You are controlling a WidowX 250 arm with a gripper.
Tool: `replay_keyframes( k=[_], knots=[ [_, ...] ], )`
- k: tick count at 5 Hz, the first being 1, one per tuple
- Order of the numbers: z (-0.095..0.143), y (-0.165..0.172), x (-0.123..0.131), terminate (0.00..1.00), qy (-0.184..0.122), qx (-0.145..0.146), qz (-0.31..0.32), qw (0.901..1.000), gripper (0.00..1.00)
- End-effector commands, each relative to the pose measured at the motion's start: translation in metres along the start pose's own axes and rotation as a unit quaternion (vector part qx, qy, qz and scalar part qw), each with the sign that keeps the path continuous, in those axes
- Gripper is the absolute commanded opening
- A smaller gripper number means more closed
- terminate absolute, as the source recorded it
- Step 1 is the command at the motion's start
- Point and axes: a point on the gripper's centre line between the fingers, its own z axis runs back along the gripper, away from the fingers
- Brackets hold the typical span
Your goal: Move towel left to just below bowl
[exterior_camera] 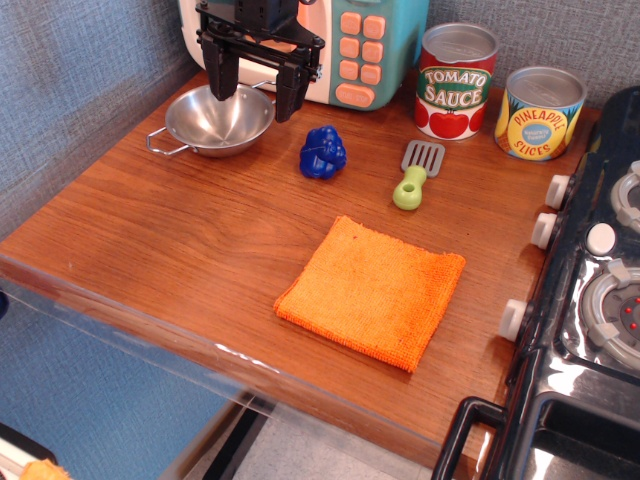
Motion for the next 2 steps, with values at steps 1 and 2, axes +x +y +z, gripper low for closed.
replay_keyframes(
  k=[1,2],
  knots=[
    [0.0,0.0,0.0,0.0,0.0,0.0,0.0,1.0,1.0],
    [0.001,-0.024,-0.006,0.0,-0.001,-0.001,-0.02,0.9998,1.0]
  ],
)
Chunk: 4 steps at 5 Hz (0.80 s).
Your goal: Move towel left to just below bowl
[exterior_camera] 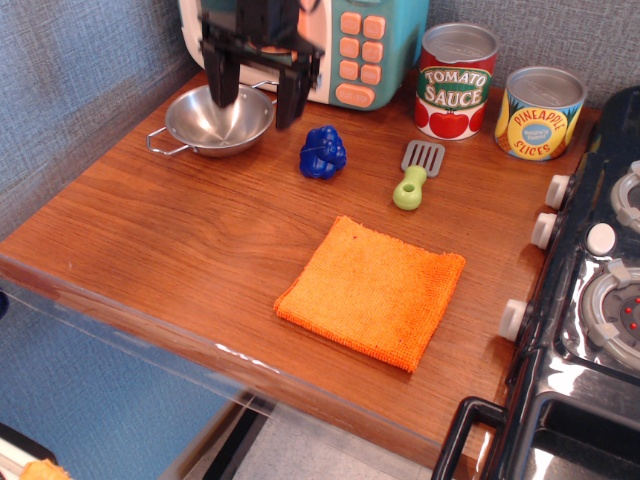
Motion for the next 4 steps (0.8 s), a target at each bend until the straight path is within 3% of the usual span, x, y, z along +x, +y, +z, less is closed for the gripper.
replay_keyframes(
  k=[1,3,4],
  knots=[
    [0.021,-0.044,-0.017,0.0,-0.032,-0.008,-0.039,0.9987,1.0],
    [0.03,-0.099,-0.061,0.0,-0.055,-0.028,-0.055,0.9966,1.0],
    [0.018,-0.12,-0.077,0.0,-0.061,-0.059,-0.062,0.9945,1.0]
  ],
)
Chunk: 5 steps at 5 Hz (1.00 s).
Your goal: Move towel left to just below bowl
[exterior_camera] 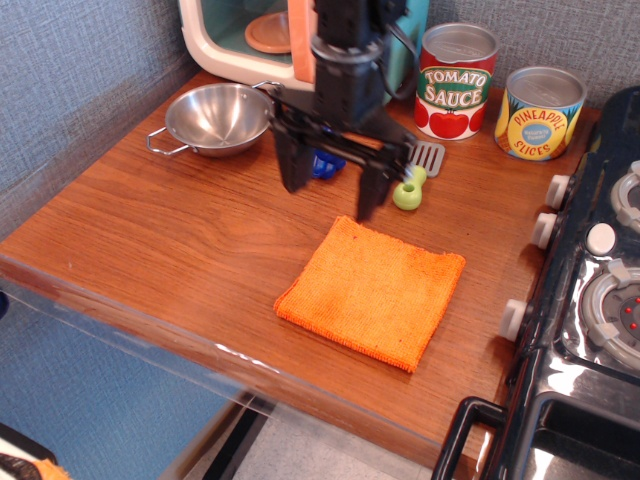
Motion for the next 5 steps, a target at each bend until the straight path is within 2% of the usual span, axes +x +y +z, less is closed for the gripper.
replay_keyframes(
  k=[1,2,3,4,5],
  knots=[
    [-0.019,-0.022,-0.016,0.0,-0.062,-0.031,-0.006,0.9976,1.0],
    [-0.032,-0.024,-0.013,0.0,-0.073,-0.011,-0.005,0.9972,1.0],
    [-0.038,-0.032,-0.007,0.0,-0.073,0.034,-0.016,0.9966,1.0],
    [-0.051,-0.035,-0.001,0.0,-0.054,0.023,-0.007,0.9983,1.0],
    [-0.055,-0.032,0.001,0.0,-0.048,0.012,0.006,0.9988,1.0]
  ],
)
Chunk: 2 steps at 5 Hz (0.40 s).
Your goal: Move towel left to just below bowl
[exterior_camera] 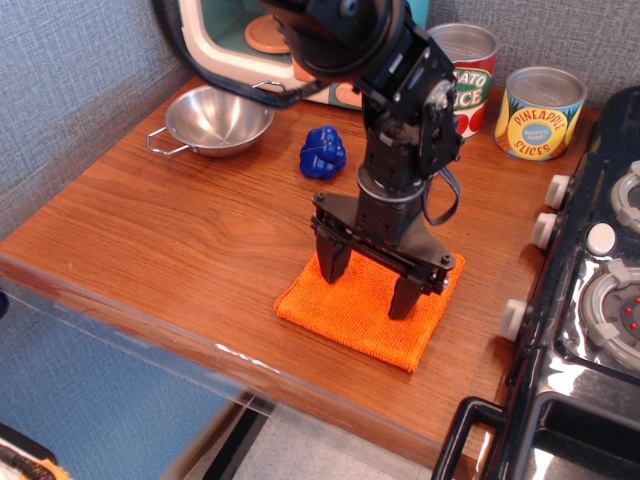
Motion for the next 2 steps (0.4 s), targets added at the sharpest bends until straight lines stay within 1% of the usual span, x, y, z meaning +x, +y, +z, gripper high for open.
replay_keyframes(
  k=[1,2],
  knots=[
    [0.001,0.018,0.006,0.0,-0.007,-0.018,0.036,0.9992,1.0],
    [-0.015,0.027,-0.002,0.0,0.018,-0.015,0.036,0.9991,1.0]
  ],
)
